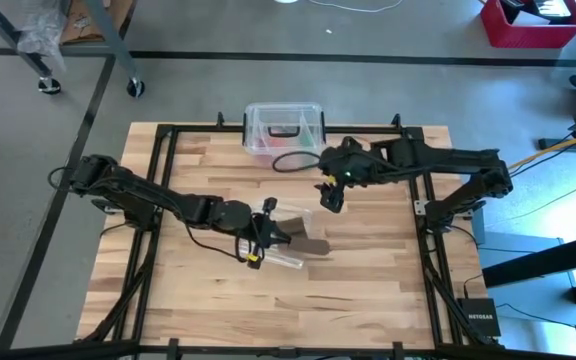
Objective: Roll bandage
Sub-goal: Roll the brown bandage
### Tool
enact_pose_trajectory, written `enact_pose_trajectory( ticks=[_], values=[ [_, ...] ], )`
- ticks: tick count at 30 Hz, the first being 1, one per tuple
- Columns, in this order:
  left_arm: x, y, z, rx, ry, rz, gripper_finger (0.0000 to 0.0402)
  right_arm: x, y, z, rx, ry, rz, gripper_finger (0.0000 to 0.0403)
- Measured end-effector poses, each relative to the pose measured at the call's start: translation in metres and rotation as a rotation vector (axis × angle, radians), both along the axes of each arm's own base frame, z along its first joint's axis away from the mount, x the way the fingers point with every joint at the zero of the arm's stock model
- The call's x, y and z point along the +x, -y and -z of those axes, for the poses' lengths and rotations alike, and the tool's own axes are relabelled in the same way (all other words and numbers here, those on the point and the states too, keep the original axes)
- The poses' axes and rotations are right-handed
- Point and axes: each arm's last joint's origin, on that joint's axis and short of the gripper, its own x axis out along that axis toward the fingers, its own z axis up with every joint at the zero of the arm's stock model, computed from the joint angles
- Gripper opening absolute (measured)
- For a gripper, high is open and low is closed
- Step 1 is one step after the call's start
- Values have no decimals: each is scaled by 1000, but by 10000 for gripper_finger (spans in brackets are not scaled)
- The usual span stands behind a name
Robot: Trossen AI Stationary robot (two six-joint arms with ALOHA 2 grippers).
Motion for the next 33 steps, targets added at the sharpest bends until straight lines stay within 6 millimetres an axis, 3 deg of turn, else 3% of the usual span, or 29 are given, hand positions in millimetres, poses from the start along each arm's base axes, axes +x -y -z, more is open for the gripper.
enact_pose_trajectory(
  ticks=[6,9,13,21,27,33],
  values=[
    [-6,4,-8,-3,19,19,0,-25,-22,-5,-9,20,-86,303],
    [-9,5,-11,-9,17,17,0,-45,-27,2,-29,39,-57,303],
    [-11,4,-15,-15,35,15,0,-76,-29,18,-11,122,-32,303],
    [-11,4,-18,-24,52,13,0,-123,-37,70,71,303,-84,303],
    [-10,4,-20,-22,78,8,0,-131,-44,105,94,255,-132,303],
    [-9,3,-26,-31,148,-25,0,-120,-48,126,100,206,-94,303]
  ],
)
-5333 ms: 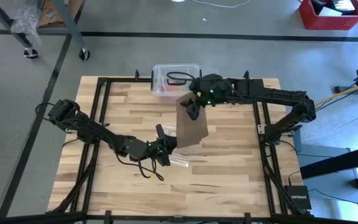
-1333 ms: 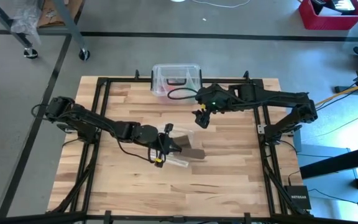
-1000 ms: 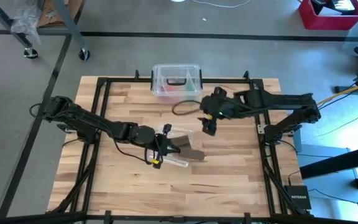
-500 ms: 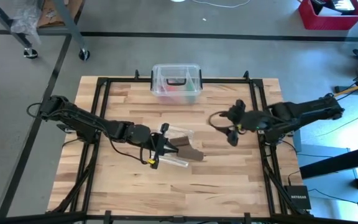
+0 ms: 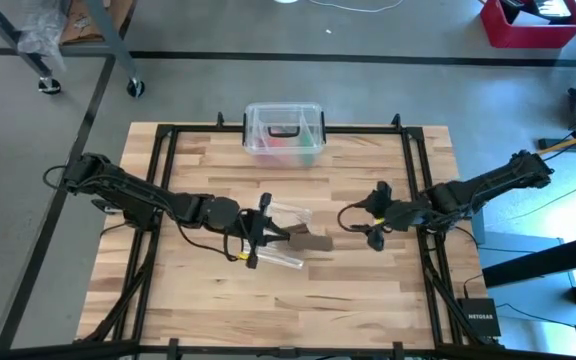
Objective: Roll bandage
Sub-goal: Roll the brown bandage
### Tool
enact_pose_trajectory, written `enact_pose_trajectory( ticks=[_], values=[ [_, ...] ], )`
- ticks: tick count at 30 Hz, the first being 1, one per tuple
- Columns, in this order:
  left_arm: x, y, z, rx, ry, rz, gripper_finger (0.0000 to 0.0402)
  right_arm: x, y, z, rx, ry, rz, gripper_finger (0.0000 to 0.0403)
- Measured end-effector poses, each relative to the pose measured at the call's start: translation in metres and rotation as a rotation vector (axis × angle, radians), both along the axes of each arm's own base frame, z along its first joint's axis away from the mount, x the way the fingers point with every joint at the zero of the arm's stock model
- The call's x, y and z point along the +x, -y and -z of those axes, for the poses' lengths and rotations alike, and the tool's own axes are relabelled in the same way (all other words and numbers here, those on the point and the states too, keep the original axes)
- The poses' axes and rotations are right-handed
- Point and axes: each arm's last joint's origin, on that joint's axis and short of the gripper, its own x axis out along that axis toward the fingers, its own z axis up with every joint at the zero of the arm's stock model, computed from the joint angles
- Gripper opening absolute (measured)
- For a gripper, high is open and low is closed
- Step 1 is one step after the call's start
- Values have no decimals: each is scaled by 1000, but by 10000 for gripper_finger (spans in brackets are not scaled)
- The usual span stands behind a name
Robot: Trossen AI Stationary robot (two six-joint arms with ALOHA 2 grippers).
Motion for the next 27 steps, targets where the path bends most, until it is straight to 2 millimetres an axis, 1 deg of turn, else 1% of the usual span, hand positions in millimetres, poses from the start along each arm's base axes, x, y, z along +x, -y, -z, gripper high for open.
enact_pose_trajectory(
  ticks=[2,7,11,14,17,19,21,24,27],
  values=[
    [0,0,-3,-8,32,1,0,9,-3,1,-18,51,-27,303],
    [-3,-3,-16,-8,117,-12,0,26,-18,10,-90,300,-167,303],
    [-6,-10,-30,5,221,-36,0,31,-18,22,-160,411,-146,303],
    [-9,-14,-39,27,262,-48,0,34,-19,19,-170,515,-145,303],
    [-12,-16,-42,26,275,-51,0,37,-21,20,-184,534,-150,300],
    [-12,-15,-44,23,292,-49,0,41,-22,23,-208,530,-157,287],
    [-13,-14,-45,21,308,-44,0,46,-24,26,-227,534,-171,265],
    [-13,-13,-46,15,318,-42,0,53,-27,32,-248,532,-191,221],
    [-13,-13,-47,19,326,-41,0,55,-28,33,-267,548,-198,169]
  ],
)
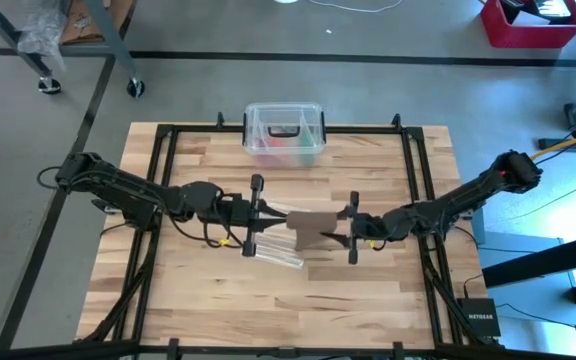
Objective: Roll bandage
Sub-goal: Roll the brown bandage
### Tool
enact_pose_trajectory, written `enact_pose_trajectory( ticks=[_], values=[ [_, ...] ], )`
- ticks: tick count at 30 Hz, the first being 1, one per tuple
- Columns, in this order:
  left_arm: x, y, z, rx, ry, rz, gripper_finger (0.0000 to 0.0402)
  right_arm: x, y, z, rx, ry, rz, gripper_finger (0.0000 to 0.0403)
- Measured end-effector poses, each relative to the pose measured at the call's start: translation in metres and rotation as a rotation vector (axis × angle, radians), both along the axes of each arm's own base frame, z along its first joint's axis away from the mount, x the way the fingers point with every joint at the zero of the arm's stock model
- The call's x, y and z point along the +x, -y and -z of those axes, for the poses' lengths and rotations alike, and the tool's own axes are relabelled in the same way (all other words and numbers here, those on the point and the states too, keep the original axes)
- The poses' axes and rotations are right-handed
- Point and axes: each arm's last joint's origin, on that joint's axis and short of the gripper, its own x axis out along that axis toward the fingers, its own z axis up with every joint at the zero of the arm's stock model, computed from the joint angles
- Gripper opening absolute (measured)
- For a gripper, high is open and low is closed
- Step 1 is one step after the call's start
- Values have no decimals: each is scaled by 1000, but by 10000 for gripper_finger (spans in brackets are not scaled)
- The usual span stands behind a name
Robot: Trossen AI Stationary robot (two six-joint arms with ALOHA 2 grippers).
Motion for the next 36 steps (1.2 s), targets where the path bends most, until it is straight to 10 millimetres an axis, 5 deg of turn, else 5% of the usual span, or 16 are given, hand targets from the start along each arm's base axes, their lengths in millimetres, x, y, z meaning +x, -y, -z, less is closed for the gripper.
enact_pose_trajectory(
  ticks=[10,17,26,36],
  values=[
    [-2,4,-4,-17,42,13,0,1,-2,0,1,4,-49,8],
    [-3,4,-9,-55,86,12,0,1,-3,-1,-19,9,-65,4],
    [-7,4,-13,40,149,-201,0,10,-8,9,-39,-30,-113,3],
    [-10,15,-12,174,112,-310,0,8,-46,-18,-123,9,-161,3]
  ],
)
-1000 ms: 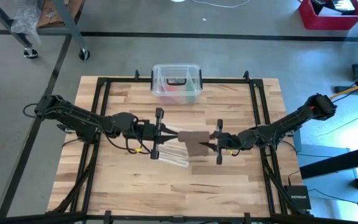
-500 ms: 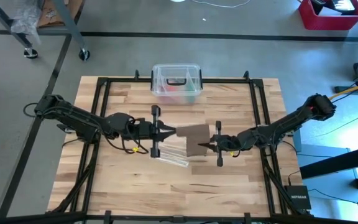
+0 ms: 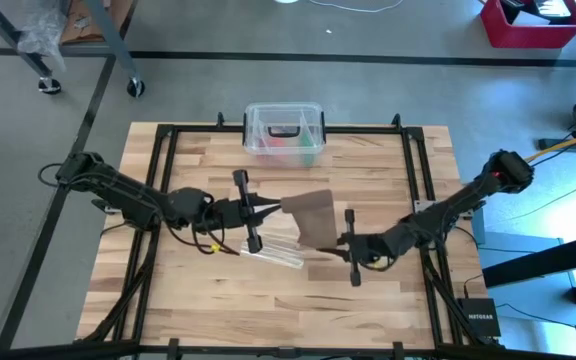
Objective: Roll bandage
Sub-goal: Roll the brown bandage
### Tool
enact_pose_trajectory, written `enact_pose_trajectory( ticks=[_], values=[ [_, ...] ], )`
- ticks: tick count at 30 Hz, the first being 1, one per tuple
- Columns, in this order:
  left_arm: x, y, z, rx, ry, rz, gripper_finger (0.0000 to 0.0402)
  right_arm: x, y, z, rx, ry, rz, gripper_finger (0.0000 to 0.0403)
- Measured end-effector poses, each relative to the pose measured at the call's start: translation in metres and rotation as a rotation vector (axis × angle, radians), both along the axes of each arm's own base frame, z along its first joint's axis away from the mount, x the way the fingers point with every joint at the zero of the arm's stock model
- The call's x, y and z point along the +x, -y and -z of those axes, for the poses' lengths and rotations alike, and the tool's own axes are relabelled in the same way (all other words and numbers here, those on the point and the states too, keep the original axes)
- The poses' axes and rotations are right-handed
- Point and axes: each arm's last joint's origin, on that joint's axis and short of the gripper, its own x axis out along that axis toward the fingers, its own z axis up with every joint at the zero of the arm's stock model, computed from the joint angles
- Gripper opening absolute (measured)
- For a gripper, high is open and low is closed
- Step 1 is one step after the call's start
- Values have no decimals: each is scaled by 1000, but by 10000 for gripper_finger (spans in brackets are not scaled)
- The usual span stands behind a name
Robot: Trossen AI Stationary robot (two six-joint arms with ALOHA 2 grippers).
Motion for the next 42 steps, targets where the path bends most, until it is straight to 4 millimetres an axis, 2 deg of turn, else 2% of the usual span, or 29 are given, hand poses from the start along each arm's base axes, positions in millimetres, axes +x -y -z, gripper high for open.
enact_pose_trajectory(
  ticks=[5,10,15,19,21,26,33,38,42],
  values=[
    [0,-2,1,13,-21,-97,0,-3,-15,-17,-12,46,-53,3],
    [4,3,8,46,-56,-231,0,-4,-20,-18,-64,-23,-17,3],
    [10,7,16,95,-74,-253,0,5,-28,-21,-55,-31,-64,3],
    [20,7,29,130,-125,-272,0,12,-34,-29,-90,-49,-84,3],
    [24,9,35,151,-143,-275,0,13,-37,-40,-121,-80,-91,3],
    [31,12,47,194,-183,-278,0,10,-45,-83,-174,-101,-94,3],
    [38,14,58,246,-227,-278,0,11,-39,-134,-225,-45,-31,3],
    [44,16,69,309,-272,-281,0,10,-30,-158,-241,-32,78,3],
    [45,18,71,336,-282,-265,0,15,-18,-164,-218,-38,132,3]
  ],
)
